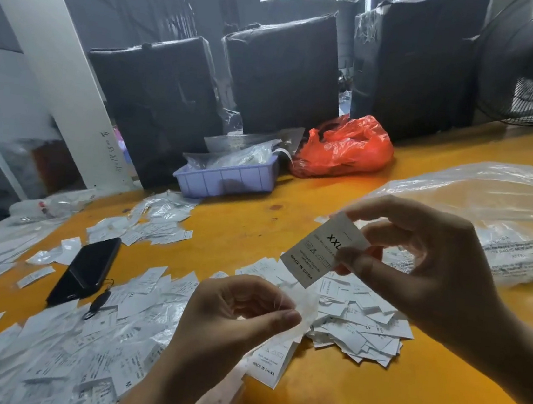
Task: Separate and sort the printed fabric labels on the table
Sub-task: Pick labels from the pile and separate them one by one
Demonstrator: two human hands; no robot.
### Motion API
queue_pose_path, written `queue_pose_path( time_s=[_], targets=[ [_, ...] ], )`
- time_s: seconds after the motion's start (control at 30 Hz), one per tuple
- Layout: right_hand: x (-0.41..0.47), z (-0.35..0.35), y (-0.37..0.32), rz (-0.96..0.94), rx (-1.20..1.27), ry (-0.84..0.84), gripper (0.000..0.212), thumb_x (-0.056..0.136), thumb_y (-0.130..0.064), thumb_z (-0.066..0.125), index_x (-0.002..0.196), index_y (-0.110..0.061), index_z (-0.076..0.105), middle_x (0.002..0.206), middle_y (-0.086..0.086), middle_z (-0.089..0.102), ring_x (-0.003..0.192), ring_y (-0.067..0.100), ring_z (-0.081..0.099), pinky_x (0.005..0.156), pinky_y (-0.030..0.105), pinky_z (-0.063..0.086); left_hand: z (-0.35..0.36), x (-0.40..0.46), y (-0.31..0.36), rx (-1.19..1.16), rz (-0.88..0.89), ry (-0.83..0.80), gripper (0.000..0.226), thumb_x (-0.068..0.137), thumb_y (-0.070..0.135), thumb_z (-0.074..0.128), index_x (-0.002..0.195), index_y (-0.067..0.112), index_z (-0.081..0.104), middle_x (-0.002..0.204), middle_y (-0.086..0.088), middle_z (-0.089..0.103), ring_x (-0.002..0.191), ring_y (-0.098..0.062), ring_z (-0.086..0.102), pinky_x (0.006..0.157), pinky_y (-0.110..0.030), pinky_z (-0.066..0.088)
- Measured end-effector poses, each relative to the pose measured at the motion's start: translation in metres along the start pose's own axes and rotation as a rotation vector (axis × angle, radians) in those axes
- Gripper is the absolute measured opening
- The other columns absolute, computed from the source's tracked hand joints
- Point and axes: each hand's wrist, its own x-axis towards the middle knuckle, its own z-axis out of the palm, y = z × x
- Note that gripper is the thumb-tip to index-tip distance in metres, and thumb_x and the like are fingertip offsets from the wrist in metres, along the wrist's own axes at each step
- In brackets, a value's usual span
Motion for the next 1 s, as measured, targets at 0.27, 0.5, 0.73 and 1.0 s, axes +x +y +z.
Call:
queue_pose_path(
  time_s=[0.27, 0.5, 0.73, 1.0],
  targets=[
    [-0.001, 0.002, 0.003, -0.004, -0.015, 0.045, 0.054, 0.074, -0.013, 0.069, 0.120, -0.038, 0.053, 0.081, -0.019, 0.072, 0.067, 0.009, 0.069, 0.060, 0.029, 0.057, 0.001, 0.003, -0.001, -0.001, -0.006, -0.027, 0.017, 0.071, 0.032, 0.084, 0.079, 0.019, 0.077, 0.071, -0.006, 0.073, 0.065, -0.014, 0.067, 0.065, -0.027, 0.056],
    [0.000, 0.003, 0.006, -0.087, -0.027, -0.005, 0.014, 0.081, -0.021, 0.068, 0.094, -0.022, 0.064, 0.086, -0.017, 0.070, 0.070, 0.000, 0.069, 0.050, 0.032, 0.055, 0.003, 0.001, 0.001, -0.015, -0.012, -0.021, 0.006, 0.076, 0.014, 0.081, 0.079, 0.016, 0.077, 0.073, -0.004, 0.073, 0.068, -0.015, 0.067, 0.066, -0.024, 0.053],
    [-0.001, -0.001, 0.010, -0.015, 0.048, 0.026, 0.009, 0.078, -0.007, 0.068, 0.086, -0.012, 0.068, 0.077, -0.010, 0.073, 0.068, 0.010, 0.070, 0.053, 0.040, 0.053, 0.004, 0.000, 0.000, -0.028, 0.003, 0.004, 0.008, 0.075, 0.018, 0.081, 0.079, 0.011, 0.077, 0.074, -0.004, 0.073, 0.067, -0.015, 0.067, 0.065, -0.025, 0.055],
    [-0.003, 0.001, 0.014, -0.029, 0.032, -0.018, 0.013, 0.075, 0.000, 0.067, 0.085, -0.008, 0.069, 0.078, -0.009, 0.071, 0.067, 0.010, 0.069, 0.052, 0.039, 0.052, 0.004, -0.001, 0.000, -0.028, -0.030, 0.003, 0.005, 0.077, 0.012, 0.080, 0.079, 0.009, 0.076, 0.073, -0.005, 0.072, 0.068, -0.019, 0.067, 0.066, -0.028, 0.055]
  ],
)
